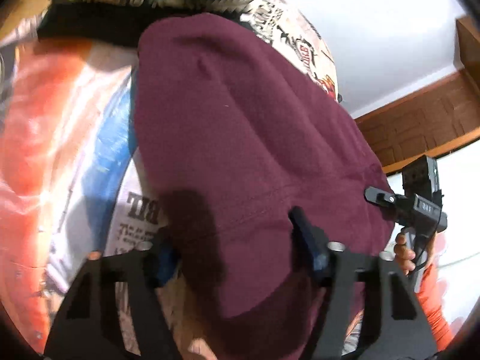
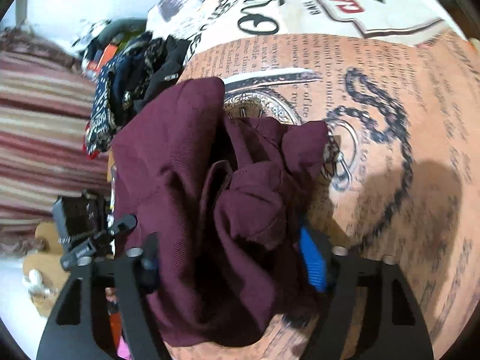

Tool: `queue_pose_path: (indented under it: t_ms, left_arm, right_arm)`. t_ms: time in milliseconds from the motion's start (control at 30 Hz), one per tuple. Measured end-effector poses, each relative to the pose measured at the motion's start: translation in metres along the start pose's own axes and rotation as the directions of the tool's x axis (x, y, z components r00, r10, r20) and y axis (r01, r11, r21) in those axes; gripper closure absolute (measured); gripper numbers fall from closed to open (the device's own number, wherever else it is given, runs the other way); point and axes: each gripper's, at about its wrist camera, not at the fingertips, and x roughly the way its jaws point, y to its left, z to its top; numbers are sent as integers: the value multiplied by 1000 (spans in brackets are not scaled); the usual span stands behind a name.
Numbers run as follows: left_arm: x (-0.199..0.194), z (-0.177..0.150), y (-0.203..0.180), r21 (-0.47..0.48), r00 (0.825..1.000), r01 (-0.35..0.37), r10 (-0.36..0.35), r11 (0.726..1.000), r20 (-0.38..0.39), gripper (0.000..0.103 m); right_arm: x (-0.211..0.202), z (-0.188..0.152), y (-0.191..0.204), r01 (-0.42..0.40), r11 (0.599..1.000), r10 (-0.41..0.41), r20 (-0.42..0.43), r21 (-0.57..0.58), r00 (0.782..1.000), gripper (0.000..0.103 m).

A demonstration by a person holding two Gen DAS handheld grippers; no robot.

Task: Fold large clothes

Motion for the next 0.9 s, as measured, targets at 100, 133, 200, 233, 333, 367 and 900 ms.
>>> queue_pose_path:
  t_ms: [100,133,200,233,333,367,900]
  left_arm:
    - [-21,-7,-16,51,999,-23,21,998,30,55]
    - [-29,-8,-22,70,999,-31,29,997,42,58]
    - [-46,-13,-32,96,998,-39,33,995,61,61]
    - [-55,-14,-36,107,997,-36,29,994,71,62]
    - [-88,-16,-45,131,994,-26,11,991,109,63]
    - [-97,-13,-48,137,993,-20,4,990,122,63]
    - [-253,114,-52,284,927,-104,-11,953,375,63]
  right_arm:
    - [-9,-12,14,24,1000,-24,10,11,1000,58]
    - [-12,-18,21,28,1000,-28,10,6,1000,62]
    - [-18,-25,30,31,999,-31,12,-11,999,66]
    - [-22,-30,36,30,999,-30,16,-25,999,67]
    - [-36,-39,53,10,999,-9,40,-41,999,68]
    - [-42,-40,60,4,999,-2,54,-51,999,68]
    - [-56,48,211,-59,966,134,292,-253,947,68]
